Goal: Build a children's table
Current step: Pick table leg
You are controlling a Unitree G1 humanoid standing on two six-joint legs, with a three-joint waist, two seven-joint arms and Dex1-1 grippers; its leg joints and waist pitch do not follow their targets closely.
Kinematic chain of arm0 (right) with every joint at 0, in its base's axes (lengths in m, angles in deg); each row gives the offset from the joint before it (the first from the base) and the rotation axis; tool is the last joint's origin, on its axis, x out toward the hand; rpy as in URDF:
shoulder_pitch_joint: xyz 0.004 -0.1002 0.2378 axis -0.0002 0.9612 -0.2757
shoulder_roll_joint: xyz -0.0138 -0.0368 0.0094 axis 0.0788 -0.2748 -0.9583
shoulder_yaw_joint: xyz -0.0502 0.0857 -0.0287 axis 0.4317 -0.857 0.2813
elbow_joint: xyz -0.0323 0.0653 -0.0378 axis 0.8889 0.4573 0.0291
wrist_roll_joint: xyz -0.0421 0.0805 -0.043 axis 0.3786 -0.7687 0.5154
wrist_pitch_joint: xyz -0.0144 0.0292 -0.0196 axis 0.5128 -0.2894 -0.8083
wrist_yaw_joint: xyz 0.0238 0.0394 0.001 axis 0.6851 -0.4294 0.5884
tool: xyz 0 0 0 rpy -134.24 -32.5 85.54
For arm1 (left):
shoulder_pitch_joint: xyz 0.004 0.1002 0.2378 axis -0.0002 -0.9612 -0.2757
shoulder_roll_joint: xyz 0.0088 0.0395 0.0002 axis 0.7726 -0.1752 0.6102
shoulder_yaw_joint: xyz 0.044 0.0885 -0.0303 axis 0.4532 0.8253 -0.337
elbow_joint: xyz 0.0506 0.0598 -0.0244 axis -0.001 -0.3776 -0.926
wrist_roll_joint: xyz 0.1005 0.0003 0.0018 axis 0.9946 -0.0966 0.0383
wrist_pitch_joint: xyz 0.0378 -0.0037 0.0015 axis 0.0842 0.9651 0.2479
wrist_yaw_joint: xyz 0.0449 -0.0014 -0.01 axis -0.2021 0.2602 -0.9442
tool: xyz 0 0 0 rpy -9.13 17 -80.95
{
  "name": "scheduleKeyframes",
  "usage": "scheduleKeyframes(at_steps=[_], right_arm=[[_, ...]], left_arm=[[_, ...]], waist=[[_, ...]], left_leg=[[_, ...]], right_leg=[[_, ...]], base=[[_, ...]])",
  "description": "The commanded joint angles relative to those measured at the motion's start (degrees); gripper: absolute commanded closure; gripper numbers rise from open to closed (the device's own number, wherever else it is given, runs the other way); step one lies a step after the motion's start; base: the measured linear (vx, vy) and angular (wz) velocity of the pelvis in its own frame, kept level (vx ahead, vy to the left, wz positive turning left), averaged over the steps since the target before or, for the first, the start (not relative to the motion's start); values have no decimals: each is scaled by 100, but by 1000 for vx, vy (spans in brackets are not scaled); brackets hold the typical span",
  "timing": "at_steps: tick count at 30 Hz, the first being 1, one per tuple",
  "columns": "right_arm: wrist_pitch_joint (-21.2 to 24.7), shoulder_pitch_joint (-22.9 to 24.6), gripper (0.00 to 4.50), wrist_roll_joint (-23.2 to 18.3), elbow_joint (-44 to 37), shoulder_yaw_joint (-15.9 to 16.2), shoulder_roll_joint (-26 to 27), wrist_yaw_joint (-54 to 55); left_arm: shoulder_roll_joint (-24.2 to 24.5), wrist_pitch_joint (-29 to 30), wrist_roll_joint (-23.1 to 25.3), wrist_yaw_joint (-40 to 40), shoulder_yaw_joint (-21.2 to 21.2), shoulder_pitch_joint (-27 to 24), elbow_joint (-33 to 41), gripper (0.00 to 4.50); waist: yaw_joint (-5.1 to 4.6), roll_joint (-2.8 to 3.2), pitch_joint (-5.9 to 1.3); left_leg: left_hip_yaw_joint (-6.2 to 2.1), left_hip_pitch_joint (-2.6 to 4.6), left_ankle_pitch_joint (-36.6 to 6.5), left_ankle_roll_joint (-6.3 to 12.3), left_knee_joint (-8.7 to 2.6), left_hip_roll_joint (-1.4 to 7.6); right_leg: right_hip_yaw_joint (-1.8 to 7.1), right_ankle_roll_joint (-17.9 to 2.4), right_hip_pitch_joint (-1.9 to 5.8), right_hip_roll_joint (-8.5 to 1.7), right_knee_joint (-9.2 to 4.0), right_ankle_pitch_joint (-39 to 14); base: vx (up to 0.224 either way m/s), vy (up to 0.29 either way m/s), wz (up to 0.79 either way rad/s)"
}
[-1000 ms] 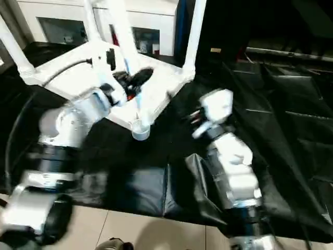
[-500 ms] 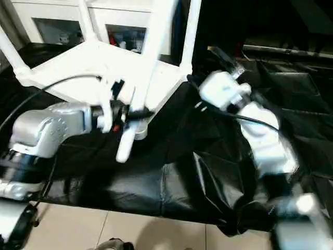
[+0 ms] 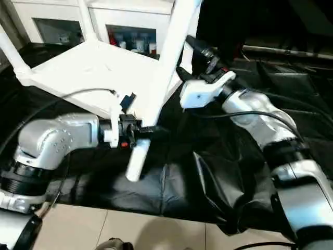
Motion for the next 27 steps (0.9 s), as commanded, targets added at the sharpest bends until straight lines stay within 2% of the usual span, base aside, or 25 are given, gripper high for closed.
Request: scheduleKeyframes(at_steps=[1,4,5,6,11,16,23,27], right_arm=[[-214,-181,27,171,50,92,25,336],[-331,-281,27,290,201,151,-13,793],[-314,-294,27,372,209,160,-44,967],[-330,-318,27,409,289,176,-62,1090],[-377,-316,27,484,517,201,-103,1369],[-463,-365,27,558,609,281,-125,1625],[-468,-610,27,808,971,544,-57,1869],[-427,-713,27,928,1096,656,3,1922]], left_arm=[[-71,120,-69,-20,10,-2,153,291],[-173,172,-90,-61,-116,-4,98,291],[-229,167,-111,-114,-219,15,14,291],[-264,148,-134,-158,-311,36,-65,291],[-353,146,-290,-311,-671,102,-311,291],[-353,229,-261,-290,-757,110,-344,291],[-300,427,-278,-128,-459,65,-244,291],[-300,507,-265,-29,-307,36,-228,291]], waist=[[-33,-80,-430],[-27,-76,-435],[-28,-96,-431],[-31,-81,-430],[-54,-85,-432],[-54,-79,-441],[-62,-85,-432],[-62,-79,-439]], left_leg=[[-260,184,-664,264,-325,449],[-258,187,-585,313,-316,451],[-254,186,-590,312,-315,446],[-255,182,-606,302,-314,440],[-254,181,-709,284,-310,422],[-253,185,-647,360,-299,426],[-254,183,-723,335,-299,425],[-254,183,-652,354,-297,424]], right_leg=[[365,-1289,235,-534,-395,-56],[361,-1273,232,-532,-387,80],[362,-1264,234,-522,-385,65],[360,-1250,238,-524,-389,45],[358,-1202,239,-507,-399,-28],[357,-1228,234,-510,-386,117],[356,-1250,233,-509,-394,-41],[352,-1269,228,-503,-377,73]], base=[[0,0,0],[0,0,0],[0,0,0],[0,0,0],[0,0,0],[0,0,0],[0,0,0],[0,0,0]])
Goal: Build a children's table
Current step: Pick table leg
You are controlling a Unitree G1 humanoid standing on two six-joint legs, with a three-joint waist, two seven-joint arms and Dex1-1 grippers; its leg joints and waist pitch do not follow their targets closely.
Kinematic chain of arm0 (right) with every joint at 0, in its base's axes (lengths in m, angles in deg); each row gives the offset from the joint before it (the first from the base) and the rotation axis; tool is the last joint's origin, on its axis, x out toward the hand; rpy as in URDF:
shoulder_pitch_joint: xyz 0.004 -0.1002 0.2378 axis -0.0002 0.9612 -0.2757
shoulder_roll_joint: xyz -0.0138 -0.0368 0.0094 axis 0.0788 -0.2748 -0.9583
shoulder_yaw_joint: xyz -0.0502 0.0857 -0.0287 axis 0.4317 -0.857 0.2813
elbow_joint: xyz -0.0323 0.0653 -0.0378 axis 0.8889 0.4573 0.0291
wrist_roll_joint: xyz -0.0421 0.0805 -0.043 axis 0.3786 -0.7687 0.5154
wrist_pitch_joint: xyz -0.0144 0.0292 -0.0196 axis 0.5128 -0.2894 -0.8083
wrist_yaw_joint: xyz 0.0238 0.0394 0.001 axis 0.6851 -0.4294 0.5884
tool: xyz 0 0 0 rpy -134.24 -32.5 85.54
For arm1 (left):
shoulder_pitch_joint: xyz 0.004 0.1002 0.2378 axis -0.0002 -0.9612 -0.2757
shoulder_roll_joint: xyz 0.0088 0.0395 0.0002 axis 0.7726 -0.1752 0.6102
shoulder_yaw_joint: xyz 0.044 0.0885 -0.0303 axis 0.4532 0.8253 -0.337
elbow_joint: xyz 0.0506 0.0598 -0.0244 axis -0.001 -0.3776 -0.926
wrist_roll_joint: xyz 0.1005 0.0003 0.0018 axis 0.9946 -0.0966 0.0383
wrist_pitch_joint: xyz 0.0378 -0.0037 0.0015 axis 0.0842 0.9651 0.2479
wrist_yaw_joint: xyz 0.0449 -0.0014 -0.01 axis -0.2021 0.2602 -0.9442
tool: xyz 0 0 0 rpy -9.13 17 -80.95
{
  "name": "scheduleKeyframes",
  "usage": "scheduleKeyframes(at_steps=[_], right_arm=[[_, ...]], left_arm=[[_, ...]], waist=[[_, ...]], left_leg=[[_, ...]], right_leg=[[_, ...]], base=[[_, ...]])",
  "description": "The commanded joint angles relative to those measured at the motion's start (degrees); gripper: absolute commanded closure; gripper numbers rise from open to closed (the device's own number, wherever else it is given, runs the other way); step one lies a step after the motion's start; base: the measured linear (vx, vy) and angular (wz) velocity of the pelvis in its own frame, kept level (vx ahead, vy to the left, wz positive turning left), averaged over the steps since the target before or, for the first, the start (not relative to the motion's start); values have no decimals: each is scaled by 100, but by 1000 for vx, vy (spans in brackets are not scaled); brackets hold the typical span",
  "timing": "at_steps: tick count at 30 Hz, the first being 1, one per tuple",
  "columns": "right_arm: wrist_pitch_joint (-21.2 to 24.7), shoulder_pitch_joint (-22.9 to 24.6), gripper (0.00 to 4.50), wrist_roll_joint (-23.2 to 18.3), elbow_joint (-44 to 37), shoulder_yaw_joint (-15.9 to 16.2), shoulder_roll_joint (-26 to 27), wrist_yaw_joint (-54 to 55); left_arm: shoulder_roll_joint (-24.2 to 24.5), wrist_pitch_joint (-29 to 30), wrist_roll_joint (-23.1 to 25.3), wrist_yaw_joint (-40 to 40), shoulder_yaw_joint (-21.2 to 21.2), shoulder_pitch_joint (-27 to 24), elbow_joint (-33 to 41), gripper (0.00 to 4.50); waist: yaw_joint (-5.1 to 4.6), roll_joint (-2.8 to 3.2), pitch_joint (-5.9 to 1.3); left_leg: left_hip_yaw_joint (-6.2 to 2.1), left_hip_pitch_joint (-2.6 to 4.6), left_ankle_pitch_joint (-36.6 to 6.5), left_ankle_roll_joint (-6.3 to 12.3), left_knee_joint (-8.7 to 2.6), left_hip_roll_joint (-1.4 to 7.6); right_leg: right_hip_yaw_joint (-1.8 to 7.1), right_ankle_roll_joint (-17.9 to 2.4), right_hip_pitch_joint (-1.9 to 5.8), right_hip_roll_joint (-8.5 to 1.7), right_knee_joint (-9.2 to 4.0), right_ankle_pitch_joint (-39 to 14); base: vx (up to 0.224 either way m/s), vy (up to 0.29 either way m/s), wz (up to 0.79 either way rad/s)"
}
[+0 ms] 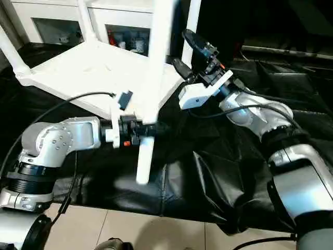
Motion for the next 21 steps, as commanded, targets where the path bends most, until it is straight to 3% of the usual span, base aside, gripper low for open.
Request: scheduleKeyframes(at_steps=[1,12,13,16,21], right_arm=[[8,-127,27,128,80,137,22,91],[77,-254,27,430,598,633,253,160],[72,-256,56,405,645,648,265,126],[20,-240,63,233,770,617,302,-6],[8,-261,112,231,931,686,330,-17]], left_arm=[[1,58,-37,76,67,22,109,291],[109,282,-55,324,464,-97,300,291],[129,276,-35,339,504,-113,321,291],[149,262,2,308,493,-148,341,291],[278,71,181,339,584,-156,399,291]], waist=[[-34,-85,-442],[-53,-69,-443],[-58,-68,-444],[-63,-81,-445],[-75,-75,-442]], left_leg=[[-254,177,-630,354,-307,422],[-260,179,-658,310,-307,421],[-259,180,-679,309,-307,423],[-259,180,-677,297,-310,428],[-261,174,-668,304,-310,427]], right_leg=[[350,-1274,236,-505,-374,97],[349,-1257,237,-511,-377,33],[351,-1255,232,-513,-379,18],[354,-1261,237,-509,-370,61],[352,-1250,239,-509,-368,75]], base=[[0,0,0],[0,0,0],[0,0,0],[0,0,0],[0,0,0]])
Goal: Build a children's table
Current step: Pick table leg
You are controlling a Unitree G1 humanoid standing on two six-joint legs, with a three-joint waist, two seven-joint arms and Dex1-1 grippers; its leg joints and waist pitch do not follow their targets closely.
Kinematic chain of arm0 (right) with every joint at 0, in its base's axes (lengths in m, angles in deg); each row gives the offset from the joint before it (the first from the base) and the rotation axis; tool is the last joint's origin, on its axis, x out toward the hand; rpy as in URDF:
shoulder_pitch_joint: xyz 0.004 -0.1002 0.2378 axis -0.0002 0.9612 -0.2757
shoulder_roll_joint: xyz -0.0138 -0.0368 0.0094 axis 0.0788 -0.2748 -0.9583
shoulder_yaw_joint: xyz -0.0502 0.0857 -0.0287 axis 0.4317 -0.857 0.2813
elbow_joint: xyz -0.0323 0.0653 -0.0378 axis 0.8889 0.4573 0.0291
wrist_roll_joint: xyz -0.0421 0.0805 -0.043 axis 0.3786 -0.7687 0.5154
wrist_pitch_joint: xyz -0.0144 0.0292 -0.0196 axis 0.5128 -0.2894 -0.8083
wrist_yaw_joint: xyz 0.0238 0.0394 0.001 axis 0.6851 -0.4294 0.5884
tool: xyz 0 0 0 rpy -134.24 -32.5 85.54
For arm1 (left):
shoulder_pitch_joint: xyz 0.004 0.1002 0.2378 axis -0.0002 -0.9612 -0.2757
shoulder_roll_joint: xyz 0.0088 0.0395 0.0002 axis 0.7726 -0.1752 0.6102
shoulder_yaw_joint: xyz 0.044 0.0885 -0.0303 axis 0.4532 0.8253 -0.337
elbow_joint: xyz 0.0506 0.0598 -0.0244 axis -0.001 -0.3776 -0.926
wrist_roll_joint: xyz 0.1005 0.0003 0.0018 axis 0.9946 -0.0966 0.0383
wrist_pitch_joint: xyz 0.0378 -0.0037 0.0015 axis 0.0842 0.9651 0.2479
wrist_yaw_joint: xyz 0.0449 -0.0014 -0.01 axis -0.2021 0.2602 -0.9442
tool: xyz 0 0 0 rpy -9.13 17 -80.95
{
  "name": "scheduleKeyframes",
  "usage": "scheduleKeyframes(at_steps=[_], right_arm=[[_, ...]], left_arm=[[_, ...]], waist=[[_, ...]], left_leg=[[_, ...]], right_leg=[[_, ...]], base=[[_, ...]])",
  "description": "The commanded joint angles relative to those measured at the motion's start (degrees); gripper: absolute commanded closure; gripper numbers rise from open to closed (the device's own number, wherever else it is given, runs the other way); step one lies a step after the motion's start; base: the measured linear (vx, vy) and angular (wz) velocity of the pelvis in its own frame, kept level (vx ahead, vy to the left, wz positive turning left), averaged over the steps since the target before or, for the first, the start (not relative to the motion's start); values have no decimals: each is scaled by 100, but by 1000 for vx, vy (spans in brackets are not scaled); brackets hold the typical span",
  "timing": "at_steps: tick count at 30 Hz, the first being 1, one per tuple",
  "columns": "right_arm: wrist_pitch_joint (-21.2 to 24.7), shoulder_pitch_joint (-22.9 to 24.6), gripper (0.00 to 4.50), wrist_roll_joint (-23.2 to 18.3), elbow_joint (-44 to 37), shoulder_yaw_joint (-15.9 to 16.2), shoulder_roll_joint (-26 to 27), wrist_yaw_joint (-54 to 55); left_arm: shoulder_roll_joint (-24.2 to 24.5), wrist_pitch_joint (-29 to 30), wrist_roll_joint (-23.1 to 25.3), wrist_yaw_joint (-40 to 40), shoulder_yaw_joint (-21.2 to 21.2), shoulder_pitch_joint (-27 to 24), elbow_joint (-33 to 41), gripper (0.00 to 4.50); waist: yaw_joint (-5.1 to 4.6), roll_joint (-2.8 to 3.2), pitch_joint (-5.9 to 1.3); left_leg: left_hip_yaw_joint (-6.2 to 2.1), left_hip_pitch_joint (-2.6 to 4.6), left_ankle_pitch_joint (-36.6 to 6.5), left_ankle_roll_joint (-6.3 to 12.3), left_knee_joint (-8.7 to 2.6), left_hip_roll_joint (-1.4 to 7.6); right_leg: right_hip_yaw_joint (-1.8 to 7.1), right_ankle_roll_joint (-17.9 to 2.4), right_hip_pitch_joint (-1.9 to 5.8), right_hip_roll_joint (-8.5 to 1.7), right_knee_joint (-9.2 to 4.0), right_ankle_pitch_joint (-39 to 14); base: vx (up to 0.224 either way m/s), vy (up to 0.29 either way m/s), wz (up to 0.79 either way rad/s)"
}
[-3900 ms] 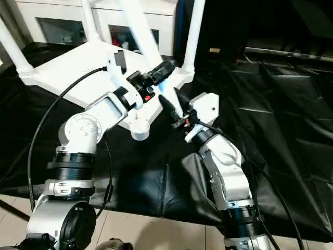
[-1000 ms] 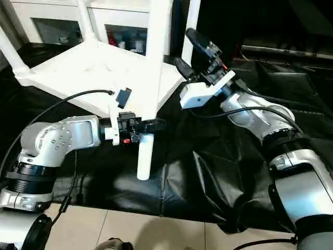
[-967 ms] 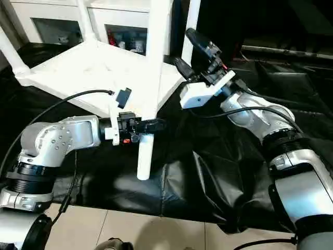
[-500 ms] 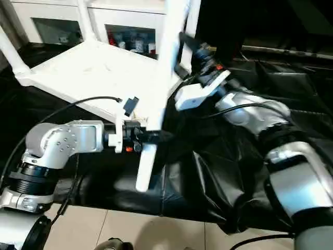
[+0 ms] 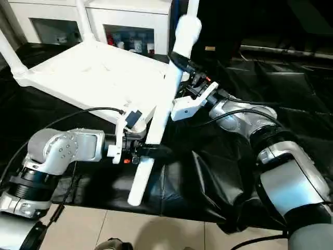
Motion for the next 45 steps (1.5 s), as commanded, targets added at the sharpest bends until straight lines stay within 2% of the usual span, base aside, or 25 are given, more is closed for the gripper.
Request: scheduleKeyframes(at_steps=[1,3,8,12,13,15,16,17,18,19,20,21,22,24,26,29,32,33,36,37,38,40,43,45], right_arm=[[15,-109,112,-7,184,112,-1,-112],[36,-105,145,-14,238,127,18,-142],[27,-98,174,-34,288,178,17,-192],[67,-112,182,-45,366,222,-5,-222],[71,-112,183,-44,370,223,-7,-225],[91,-109,185,-50,386,223,-18,-232],[121,-108,186,-56,398,236,-29,-230],[127,-107,186,-56,408,244,-39,-223],[136,-107,193,-56,421,248,-48,-220],[141,-107,207,-56,429,250,-53,-220],[178,-103,207,-78,452,250,-64,-246],[193,-102,211,-96,463,250,-67,-262],[236,-95,211,-135,493,226,-68,-297],[290,-87,225,-200,550,192,-67,-362],[368,-66,230,-268,599,144,-61,-463],[457,-31,242,-351,685,96,-31,-615],[541,9,253,-393,794,99,0,-722],[545,11,258,-398,800,97,2,-732],[685,75,260,-587,959,30,29,-1109],[706,98,262,-652,998,-6,28,-1213],[729,133,262,-814,1064,-112,40,-1428],[778,152,263,-905,1105,-162,41,-1553],[780,237,264,-1266,1214,-383,39,-1998],[769,292,264,-1526,1251,-542,33,-2309]], left_arm=[[26,-211,58,130,134,51,358,291],[96,-269,101,149,194,40,360,291],[162,-397,220,217,301,53,377,291],[385,-875,547,379,559,54,443,291],[408,-917,576,394,583,51,452,256],[490,-952,576,479,597,68,483,221],[587,-951,548,570,573,91,514,219],[670,-1038,604,638,599,105,527,219],[769,-1183,709,703,647,113,539,212],[834,-1280,780,745,680,119,546,184],[1045,-1564,1020,793,730,137,517,184],[1109,-1630,1071,820,732,146,499,178],[1219,-1732,1118,887,704,146,506,178],[1370,-1806,1109,990,593,150,524,146],[1565,-1884,1021,1156,388,133,615,137],[1693,-1940,831,1276,9,141,635,136],[1645,-2100,618,1180,-541,272,321,136],[1639,-2108,599,1173,-579,284,299,136],[1448,-2230,112,868,-1521,623,-251,136],[1399,-2245,12,767,-1725,713,-401,136],[1330,-2327,8,602,-1866,765,-470,136],[1260,-2379,45,451,-1940,756,-466,136],[1144,-2971,544,-17,-1885,720,-576,136],[1030,-3071,683,-242,-1842,682,-416,136]], waist=[[-8,-72,-443],[-21,-67,-448],[-37,-78,-446],[-39,-66,-445],[-45,-67,-445],[-50,-60,-447],[-42,-57,-454],[-37,-25,-453],[-43,-40,-448],[-44,-41,-456],[-52,-40,-448],[-53,-13,-449],[-70,-22,-446],[-74,-1,-449],[-80,-4,-452],[-77,-21,-458],[-77,-11,-451],[-73,-7,-450],[-72,-11,-455],[-70,4,-457],[-74,-6,-462],[-71,-16,-461],[-48,-7,-460],[-43,-10,-477]], left_leg=[[-264,176,-669,297,-316,428],[-262,181,-653,290,-314,429],[-258,170,-625,303,-307,424],[-266,174,-655,298,-312,428],[-264,173,-668,288,-313,430],[-261,179,-665,264,-314,431],[-272,183,-665,258,-318,447],[-263,183,-622,253,-305,446],[-263,164,-602,259,-309,436],[-262,171,-603,252,-307,434],[-269,170,-637,248,-314,437],[-275,176,-666,232,-315,440],[-273,178,-737,190,-321,446],[-271,191,-762,117,-322,445],[-270,186,-733,79,-326,452],[-262,185,-707,78,-321,451],[-259,188,-728,69,-319,441],[-257,197,-783,55,-322,444],[-250,207,-822,31,-318,431],[-255,206,-836,27,-316,433],[-267,195,-832,48,-321,448],[-275,187,-816,106,-319,469],[-269,184,-819,196,-313,488],[-271,174,-779,230,-305,488]], right_leg=[[352,-1253,242,-511,-372,64],[351,-1265,238,-506,-365,102],[353,-1299,249,-515,-363,154],[352,-1267,242,-511,-372,57],[353,-1258,241,-507,-371,47],[354,-1265,240,-509,-364,74],[354,-1286,252,-529,-365,101],[358,-1326,240,-525,-346,198],[357,-1316,247,-511,-345,238],[356,-1302,247,-506,-338,254],[356,-1284,246,-511,-348,213],[354,-1273,246,-512,-348,179],[356,-1275,248,-512,-359,126],[356,-1305,243,-509,-340,138],[359,-1321,249,-511,-326,243],[365,-1371,259,-528,-319,344],[361,-1400,247,-515,-322,335],[361,-1405,240,-513,-329,295],[361,-1451,236,-502,-315,344],[359,-1477,242,-509,-311,380],[360,-1480,254,-518,-309,448],[364,-1485,261,-543,-306,510],[372,-1478,253,-560,-323,432],[360,-1497,258,-553,-305,480]], base=[[0,0,0],[0,0,0],[0,0,0],[0,0,0],[0,0,0],[0,0,0],[0,0,0],[0,0,0],[0,0,0],[0,0,0],[0,0,0],[0,0,0],[0,0,0],[0,0,0],[0,0,0],[0,0,0],[0,0,0],[0,0,0],[0,0,0],[0,0,0],[0,0,0],[0,0,0],[0,0,0],[0,0,0]])
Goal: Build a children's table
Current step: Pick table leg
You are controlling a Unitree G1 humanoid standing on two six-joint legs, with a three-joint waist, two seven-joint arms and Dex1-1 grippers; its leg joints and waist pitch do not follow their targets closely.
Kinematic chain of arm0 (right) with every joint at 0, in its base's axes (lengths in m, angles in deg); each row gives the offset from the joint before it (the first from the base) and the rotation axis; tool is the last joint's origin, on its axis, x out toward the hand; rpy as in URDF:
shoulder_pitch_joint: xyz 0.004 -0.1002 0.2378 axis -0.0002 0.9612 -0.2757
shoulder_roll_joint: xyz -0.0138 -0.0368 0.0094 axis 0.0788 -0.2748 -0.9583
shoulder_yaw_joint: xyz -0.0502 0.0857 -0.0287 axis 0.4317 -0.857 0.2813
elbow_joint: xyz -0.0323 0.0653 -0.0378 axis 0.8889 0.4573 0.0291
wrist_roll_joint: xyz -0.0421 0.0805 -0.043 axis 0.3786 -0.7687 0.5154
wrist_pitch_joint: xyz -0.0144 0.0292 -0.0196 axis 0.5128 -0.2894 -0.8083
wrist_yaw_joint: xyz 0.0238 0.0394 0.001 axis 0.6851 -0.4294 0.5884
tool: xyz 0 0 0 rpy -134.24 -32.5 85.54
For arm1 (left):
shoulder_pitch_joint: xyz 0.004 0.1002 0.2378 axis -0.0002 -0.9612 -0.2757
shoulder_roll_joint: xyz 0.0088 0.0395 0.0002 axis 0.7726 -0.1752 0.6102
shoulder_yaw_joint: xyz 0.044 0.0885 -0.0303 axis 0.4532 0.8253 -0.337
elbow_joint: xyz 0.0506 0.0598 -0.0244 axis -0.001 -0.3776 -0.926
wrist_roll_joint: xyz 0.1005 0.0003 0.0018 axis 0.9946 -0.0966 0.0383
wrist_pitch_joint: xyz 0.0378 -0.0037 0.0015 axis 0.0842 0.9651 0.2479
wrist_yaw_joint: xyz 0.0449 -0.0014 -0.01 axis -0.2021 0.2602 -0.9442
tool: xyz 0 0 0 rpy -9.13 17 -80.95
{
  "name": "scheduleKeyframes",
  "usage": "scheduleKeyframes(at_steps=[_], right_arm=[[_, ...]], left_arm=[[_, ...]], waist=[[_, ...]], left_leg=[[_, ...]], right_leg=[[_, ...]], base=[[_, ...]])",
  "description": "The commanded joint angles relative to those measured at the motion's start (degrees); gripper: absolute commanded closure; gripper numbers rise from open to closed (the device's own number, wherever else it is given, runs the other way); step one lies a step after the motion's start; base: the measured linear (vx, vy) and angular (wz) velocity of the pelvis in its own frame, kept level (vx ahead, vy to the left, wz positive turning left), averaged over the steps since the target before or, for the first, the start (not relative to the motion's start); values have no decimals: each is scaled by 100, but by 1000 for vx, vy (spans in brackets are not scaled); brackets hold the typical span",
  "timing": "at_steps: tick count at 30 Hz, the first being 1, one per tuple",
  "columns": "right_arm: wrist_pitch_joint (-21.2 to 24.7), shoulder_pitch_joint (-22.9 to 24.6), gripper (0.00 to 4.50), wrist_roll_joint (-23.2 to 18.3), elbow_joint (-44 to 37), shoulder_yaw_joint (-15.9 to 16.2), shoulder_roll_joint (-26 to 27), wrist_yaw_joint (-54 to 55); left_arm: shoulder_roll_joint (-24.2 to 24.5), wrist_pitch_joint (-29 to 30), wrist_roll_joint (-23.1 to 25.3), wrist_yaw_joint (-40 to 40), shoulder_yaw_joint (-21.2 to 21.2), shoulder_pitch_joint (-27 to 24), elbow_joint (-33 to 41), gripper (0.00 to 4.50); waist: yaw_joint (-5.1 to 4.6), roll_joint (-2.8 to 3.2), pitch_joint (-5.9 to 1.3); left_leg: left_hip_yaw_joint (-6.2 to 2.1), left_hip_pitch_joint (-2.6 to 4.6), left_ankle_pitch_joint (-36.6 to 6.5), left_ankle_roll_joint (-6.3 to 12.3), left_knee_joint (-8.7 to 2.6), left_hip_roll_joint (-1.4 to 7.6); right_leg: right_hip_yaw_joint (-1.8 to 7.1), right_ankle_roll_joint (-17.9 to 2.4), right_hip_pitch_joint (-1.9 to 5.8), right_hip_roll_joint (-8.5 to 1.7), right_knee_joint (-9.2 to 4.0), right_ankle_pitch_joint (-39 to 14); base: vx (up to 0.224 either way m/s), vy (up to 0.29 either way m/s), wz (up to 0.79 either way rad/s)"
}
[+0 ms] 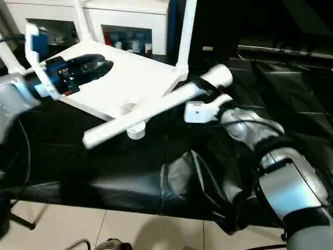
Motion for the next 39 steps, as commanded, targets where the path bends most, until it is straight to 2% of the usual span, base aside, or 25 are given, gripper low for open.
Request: scheduleKeyframes(at_steps=[1,4,5,6,7,10,11,12,13,16,17,18,19,21,22,23,24,26,27,28,29,30,32,34,39], right_arm=[[14,20,264,-333,17,-240,-30,-293],[-2,140,264,-795,-1,-534,-6,-748],[-5,276,264,-1308,-49,-887,57,-1179],[-5,276,264,-1308,-49,-887,57,-1179],[-35,433,264,-1873,-107,-1258,127,-1664],[58,681,265,-2673,-279,-1769,227,-2289],[231,942,266,-3351,-499,-2176,325,-2795],[288,1065,266,-3574,-607,-2287,358,-2963],[343,1183,266,-3769,-724,-2377,380,-3133],[512,1512,266,-4160,-1100,-2524,426,-3531],[640,1610,266,-4380,-1271,-2620,474,-3713],[640,1610,266,-4380,-1271,-2620,474,-3713],[966,1704,266,-4836,-1647,-2816,583,-4057],[1154,1729,266,-5044,-1843,-2908,636,-4205],[1519,1732,266,-5341,-2111,-3033,703,-4407],[2367,1684,266,-5913,-2638,-3192,795,-4771],[2367,1684,266,-5913,-2638,-3192,795,-4771],[3484,1494,266,-6427,-3138,-3211,797,-5179],[3545,1486,266,-6450,-3170,-3208,793,-5196],[4062,1439,266,-6683,-3412,-3202,765,-5347],[4619,1393,266,-6875,-3600,-3157,713,-5554],[4686,1391,266,-6897,-3625,-3152,706,-5577],[6041,1323,266,-7212,-3977,-2868,498,-6250],[6510,1332,266,-7348,-4131,-2764,420,-6495],[8045,1220,266,-8266,-4639,-2918,391,-6702]], left_arm=[[-63,-107,174,-203,77,-46,200,136],[-196,-209,331,-357,226,-133,422,136],[-304,-336,483,-515,387,-238,592,136],[-304,-336,483,-515,387,-238,592,136],[-409,-449,641,-663,558,-350,745,136],[-543,-627,936,-907,786,-506,894,136],[-702,-801,1099,-1090,883,-623,961,136],[-759,-875,1201,-1214,916,-657,951,136],[-818,-942,1307,-1351,946,-684,940,136],[-1050,-1259,1413,-1600,890,-739,806,136],[-1136,-1366,1431,-1690,850,-729,733,136],[-1136,-1366,1431,-1690,850,-729,733,136],[-1224,-1348,1400,-1740,835,-718,661,136],[-1257,-1338,1370,-1709,849,-729,650,136],[-1307,-1282,1303,-1641,875,-751,672,136],[-1381,-1123,1131,-1440,946,-779,739,136],[-1381,-1123,1131,-1440,946,-779,739,136],[-1361,-1148,1246,-1308,1147,-710,691,136],[-1363,-1170,1270,-1315,1157,-700,675,136],[-1384,-1249,1334,-1308,1192,-617,573,136],[-1403,-1292,1356,-1287,1211,-525,487,136],[-1405,-1296,1357,-1283,1213,-514,478,136],[-1508,-1070,1150,-1159,1196,-282,409,136],[-1566,-902,1026,-1116,1177,-206,434,136],[-1865,-183,395,-986,1049,9,515,136]], waist=[[7,-10,-471],[21,-22,-477],[30,-18,-475],[20,-36,-477],[39,-22,-475],[52,-37,-490],[62,-22,-490],[85,-23,-504],[81,13,-502],[112,-22,-498],[126,2,-495],[128,-14,-493],[130,-18,-497],[131,-12,-488],[141,51,-492],[132,23,-483],[155,26,-494],[165,44,-497],[178,38,-501],[181,40,-498],[187,-4,-494],[199,11,-491],[240,-1,-499],[286,-8,-491],[372,-87,-493]], left_leg=[[-284,196,-770,227,-351,509],[-275,192,-746,289,-337,521],[-279,190,-691,311,-338,519],[-265,182,-749,368,-333,518],[-284,181,-733,374,-336,537],[-277,173,-687,506,-333,554],[-282,171,-643,559,-329,558],[-298,179,-608,588,-328,581],[-299,169,-586,613,-332,567],[-287,178,-640,607,-332,559],[-295,190,-753,550,-344,568],[-302,184,-794,527,-353,564],[-300,185,-804,521,-355,554],[-310,193,-923,497,-372,566],[-326,192,-908,454,-377,568],[-318,206,-932,458,-391,574],[-326,208,-865,506,-395,583],[-323,214,-785,519,-394,576],[-320,205,-731,513,-388,576],[-318,201,-727,503,-388,570],[-309,202,-722,495,-390,565],[-311,204,-716,484,-385,557],[-313,205,-656,420,-385,564],[-299,201,-597,376,-378,567],[-283,194,-487,299,-363,562]], right_leg=[[354,-1503,258,-566,-317,458],[357,-1561,263,-589,-312,502],[347,-1582,255,-579,-304,501],[358,-1575,267,-585,-320,512],[349,-1594,268,-602,-314,484],[353,-1621,283,-609,-318,576],[347,-1646,272,-604,-313,615],[344,-1660,279,-624,-299,655],[333,-1668,278,-596,-304,688],[327,-1723,267,-608,-346,522],[326,-1705,265,-619,-373,355],[328,-1703,264,-617,-373,280],[321,-1701,267,-614,-374,237],[324,-1661,254,-625,-393,16],[319,-1651,249,-618,-383,-29],[329,-1644,245,-609,-399,0],[332,-1649,257,-621,-378,92],[320,-1660,232,-593,-375,165],[320,-1663,232,-606,-368,202],[321,-1657,231,-610,-377,187],[326,-1633,244,-618,-390,141],[327,-1616,243,-612,-393,95],[318,-1587,250,-627,-396,-10],[316,-1604,240,-633,-395,-61],[324,-1535,216,-674,-416,-306]], base=[[0,0,0],[0,0,0],[0,0,0],[0,0,0],[0,0,0],[0,0,0],[0,0,0],[0,0,0],[0,0,0],[0,0,0],[0,0,0],[0,0,0],[0,0,0],[0,0,0],[0,0,0],[0,0,0],[0,0,0],[0,0,0],[0,0,0],[0,0,0],[0,0,0],[0,0,0],[0,0,0],[0,0,0],[0,0,0]])
